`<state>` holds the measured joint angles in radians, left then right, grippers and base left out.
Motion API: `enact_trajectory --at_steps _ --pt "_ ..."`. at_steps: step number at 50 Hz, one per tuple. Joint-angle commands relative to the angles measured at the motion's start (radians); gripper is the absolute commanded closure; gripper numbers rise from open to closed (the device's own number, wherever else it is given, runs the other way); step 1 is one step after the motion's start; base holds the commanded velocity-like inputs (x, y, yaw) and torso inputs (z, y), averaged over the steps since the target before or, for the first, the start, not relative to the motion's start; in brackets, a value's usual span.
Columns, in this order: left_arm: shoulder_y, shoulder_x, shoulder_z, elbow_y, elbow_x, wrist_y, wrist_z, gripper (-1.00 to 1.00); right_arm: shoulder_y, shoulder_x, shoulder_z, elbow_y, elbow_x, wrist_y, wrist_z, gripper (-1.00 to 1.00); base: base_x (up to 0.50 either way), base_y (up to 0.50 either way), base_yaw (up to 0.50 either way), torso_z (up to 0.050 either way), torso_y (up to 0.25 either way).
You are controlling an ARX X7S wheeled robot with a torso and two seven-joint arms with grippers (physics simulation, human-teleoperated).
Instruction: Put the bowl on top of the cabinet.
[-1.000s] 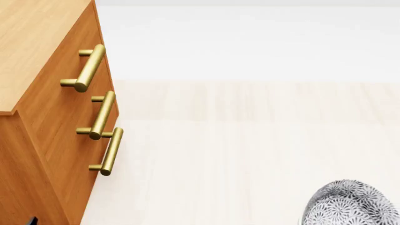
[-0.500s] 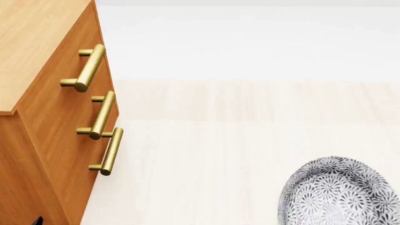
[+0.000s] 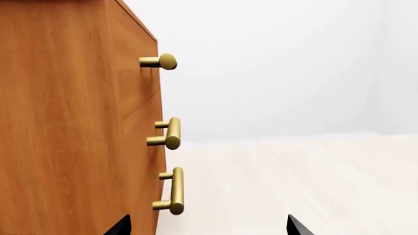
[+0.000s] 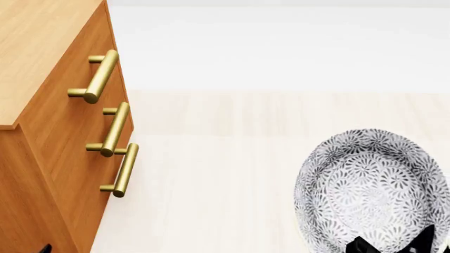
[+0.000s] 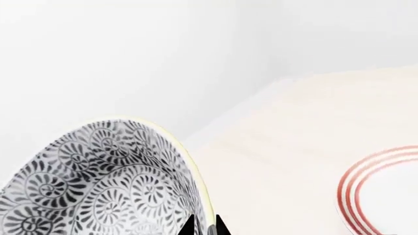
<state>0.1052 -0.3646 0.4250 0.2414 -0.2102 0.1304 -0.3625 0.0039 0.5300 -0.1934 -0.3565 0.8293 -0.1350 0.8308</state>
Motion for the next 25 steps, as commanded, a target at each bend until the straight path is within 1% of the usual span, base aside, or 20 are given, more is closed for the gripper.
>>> enact_trajectory --at_steps 1,2,9,12,16,19,23,25 --pt "0.000 -0.007 0.009 0.010 -0.003 -0.015 0.003 -1.00 0.168 0.068 -0.021 -0.067 -0.054 0.209 0.150 1.00 0.00 0.00 0.00 0.000 0.000" --pt "0.001 -0.008 0.011 0.014 -0.001 -0.022 0.000 -1.00 0.211 0.066 -0.025 -0.035 -0.044 0.235 0.150 1.00 0.00 0.00 0.00 0.000 0.000" --pt "0.003 -0.014 0.025 0.029 0.010 -0.036 0.003 -1.00 0.335 0.051 -0.057 0.057 -0.045 0.318 0.158 1.00 0.00 0.00 0.00 0.000 0.000" --pt "0.004 -0.017 0.031 0.035 0.015 -0.039 0.005 -1.00 0.367 0.054 -0.066 0.059 -0.047 0.344 0.163 1.00 0.00 0.00 0.00 0.000 0.000" --pt "-0.006 -0.015 0.043 0.040 0.047 -0.085 -0.013 -1.00 0.430 0.063 -0.087 0.052 -0.053 0.386 0.159 1.00 0.00 0.00 0.00 0.000 0.000" --pt "-0.011 -0.020 0.054 0.039 0.042 -0.086 0.004 -1.00 0.488 0.068 -0.127 0.056 -0.092 0.436 0.167 1.00 0.00 0.00 0.00 0.000 0.000" --pt "-0.024 -0.035 0.077 0.055 0.027 -0.128 0.039 -1.00 0.554 0.060 -0.164 0.099 -0.127 0.453 0.130 1.00 0.00 0.00 0.00 0.000 0.000" --pt "-0.029 -0.040 0.082 0.066 0.007 -0.146 0.055 -1.00 0.574 0.060 -0.175 0.106 -0.135 0.474 0.134 1.00 0.00 0.00 0.00 0.000 0.005"
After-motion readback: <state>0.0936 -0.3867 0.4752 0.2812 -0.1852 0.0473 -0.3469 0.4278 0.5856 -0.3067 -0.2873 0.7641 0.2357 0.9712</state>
